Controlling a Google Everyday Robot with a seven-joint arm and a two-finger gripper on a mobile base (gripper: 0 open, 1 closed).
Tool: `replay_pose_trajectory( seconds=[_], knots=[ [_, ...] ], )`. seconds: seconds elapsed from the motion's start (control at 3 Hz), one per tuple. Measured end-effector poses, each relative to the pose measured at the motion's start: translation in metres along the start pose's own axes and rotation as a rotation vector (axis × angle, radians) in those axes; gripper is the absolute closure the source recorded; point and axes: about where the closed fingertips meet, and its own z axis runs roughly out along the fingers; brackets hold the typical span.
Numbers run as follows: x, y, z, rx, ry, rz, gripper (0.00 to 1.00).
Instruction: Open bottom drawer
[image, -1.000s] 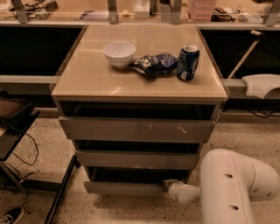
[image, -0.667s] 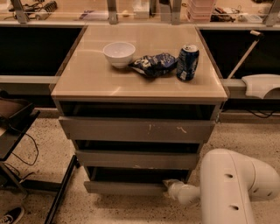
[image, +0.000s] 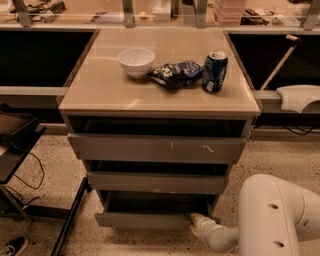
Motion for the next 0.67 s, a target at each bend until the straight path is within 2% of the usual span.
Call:
replay_pose_trajectory(
  seconds=[0.33, 0.67],
  knots=[
    [-0.0002, 0.0162, -0.0100, -0.001, 0.008, 0.000, 1.00],
    [-0.0009, 0.0154, -0.0134, -0.001, 0.009, 0.000, 1.00]
  ],
)
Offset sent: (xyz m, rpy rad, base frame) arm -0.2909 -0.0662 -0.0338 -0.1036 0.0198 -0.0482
